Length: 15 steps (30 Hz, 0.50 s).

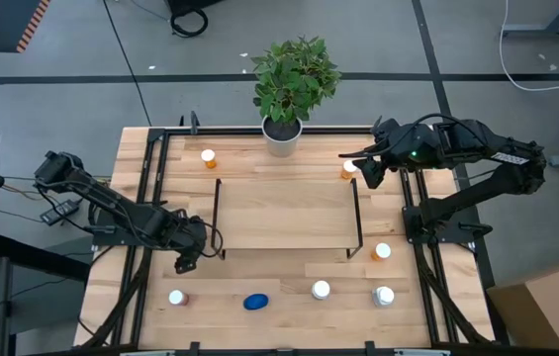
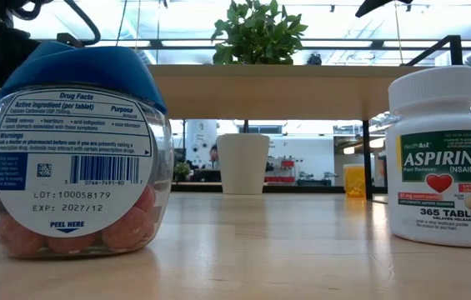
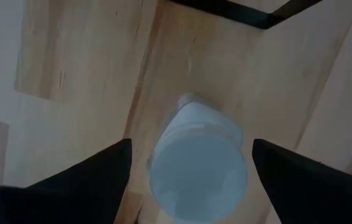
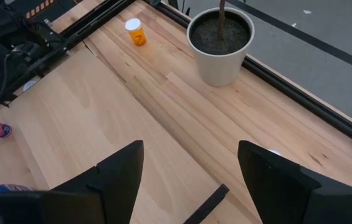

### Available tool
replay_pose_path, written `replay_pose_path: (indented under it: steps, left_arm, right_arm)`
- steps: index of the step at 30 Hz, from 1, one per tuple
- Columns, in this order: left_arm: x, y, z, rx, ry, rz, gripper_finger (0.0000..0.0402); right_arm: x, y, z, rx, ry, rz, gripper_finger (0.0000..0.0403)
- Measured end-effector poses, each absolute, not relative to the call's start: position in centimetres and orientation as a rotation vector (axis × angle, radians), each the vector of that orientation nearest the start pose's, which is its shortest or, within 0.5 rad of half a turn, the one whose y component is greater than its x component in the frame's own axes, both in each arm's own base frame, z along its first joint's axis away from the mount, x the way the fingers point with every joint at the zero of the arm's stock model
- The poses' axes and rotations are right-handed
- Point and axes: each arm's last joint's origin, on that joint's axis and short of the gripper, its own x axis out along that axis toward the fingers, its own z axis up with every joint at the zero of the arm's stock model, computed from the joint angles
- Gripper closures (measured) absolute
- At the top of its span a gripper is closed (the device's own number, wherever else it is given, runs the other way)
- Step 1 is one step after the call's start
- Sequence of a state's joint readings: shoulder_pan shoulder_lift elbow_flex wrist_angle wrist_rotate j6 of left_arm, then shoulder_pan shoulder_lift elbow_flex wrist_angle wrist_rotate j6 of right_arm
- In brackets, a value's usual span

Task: Pick and place medicine bottles onto shelf by color
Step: Put the top left white and blue pill bottle on the shelf

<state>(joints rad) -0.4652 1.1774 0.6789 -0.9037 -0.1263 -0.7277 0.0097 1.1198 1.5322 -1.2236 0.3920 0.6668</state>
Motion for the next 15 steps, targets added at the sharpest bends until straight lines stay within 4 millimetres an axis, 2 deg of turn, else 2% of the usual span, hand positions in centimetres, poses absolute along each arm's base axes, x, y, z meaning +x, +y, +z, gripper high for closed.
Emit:
replay_pose_path:
  steps: [8, 15]
  left_arm:
    - [16.13, -7.82, 18.83, -0.229, 1.369, 0.186, 0.0123]
    - [16.38, -7.94, 18.91, -0.240, 1.343, 0.176, 0.0205]
  right_arm:
    - [17.06, -0.94, 42.58, 0.460, 0.643, -0.608, 0.0134]
    - [17.06, -0.94, 42.58, 0.457, 0.643, -0.606, 0.0134]
